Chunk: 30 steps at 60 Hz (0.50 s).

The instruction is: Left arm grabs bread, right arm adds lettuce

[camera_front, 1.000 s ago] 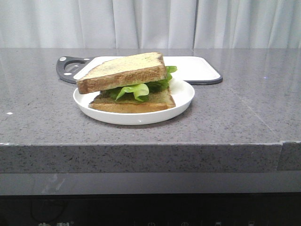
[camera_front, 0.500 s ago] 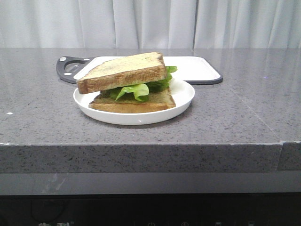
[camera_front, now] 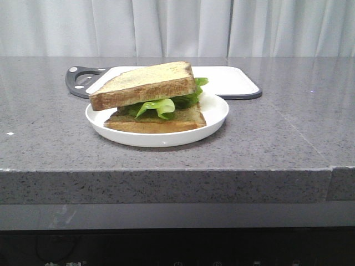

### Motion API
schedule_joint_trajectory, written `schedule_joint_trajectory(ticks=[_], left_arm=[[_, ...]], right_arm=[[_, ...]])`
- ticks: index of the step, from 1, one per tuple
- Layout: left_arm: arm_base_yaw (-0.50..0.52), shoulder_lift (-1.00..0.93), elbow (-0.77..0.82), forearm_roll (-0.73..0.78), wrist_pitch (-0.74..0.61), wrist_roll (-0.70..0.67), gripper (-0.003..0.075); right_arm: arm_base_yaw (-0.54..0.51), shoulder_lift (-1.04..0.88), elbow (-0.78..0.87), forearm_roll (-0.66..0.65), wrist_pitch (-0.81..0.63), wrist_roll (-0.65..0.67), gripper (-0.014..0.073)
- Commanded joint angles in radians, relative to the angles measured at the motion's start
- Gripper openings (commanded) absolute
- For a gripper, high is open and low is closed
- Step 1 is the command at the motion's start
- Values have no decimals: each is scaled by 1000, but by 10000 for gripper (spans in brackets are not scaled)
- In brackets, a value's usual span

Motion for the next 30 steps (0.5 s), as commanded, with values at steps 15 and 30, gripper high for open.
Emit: schedule_joint_trajectory(ticks=[15, 30], left_arm=[[72, -335, 207, 6, -320, -12, -20], [76, -460, 338, 17, -440, -19, -20]], right_arm=[[-4, 0, -24, 7, -56, 2, -118], [-4, 0, -24, 7, -56, 2, -118]])
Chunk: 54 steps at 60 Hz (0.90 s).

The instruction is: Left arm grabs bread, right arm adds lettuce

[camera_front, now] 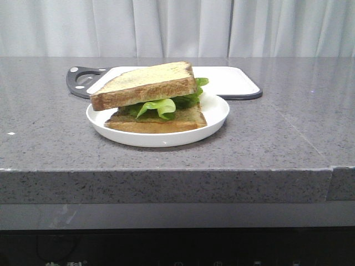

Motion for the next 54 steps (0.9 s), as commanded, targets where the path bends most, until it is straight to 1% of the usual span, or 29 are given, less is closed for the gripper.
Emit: schedule_joint_trajectory(ticks=[1, 9, 11, 17, 30, 40, 47, 54], left_arm=[[3, -24, 25, 15, -150, -29, -20], [3, -88, 97, 181, -198, -253, -20], [3, -98, 115, 200, -213, -277, -20], [3, -115, 169, 191, -285, -277, -20], [3, -158, 313, 187, -491, -273, -20], [3, -158, 385, 187, -595, -270, -20], [1, -158, 382, 187, -584, -257, -20], [1, -158, 382, 156, -587, -173, -20]], right_arm=[[-4, 0, -24, 7, -57, 2, -118], [-4, 0, -24, 7, -57, 2, -118], [-4, 0, -24, 7, -57, 2, -118], [-4, 0, -24, 7, -57, 2, -118], [-4, 0, -24, 7, -57, 2, -118], [-4, 0, -24, 7, -57, 2, -118], [-4, 0, -24, 7, -57, 2, -118], [-4, 0, -24, 7, -57, 2, -118]])
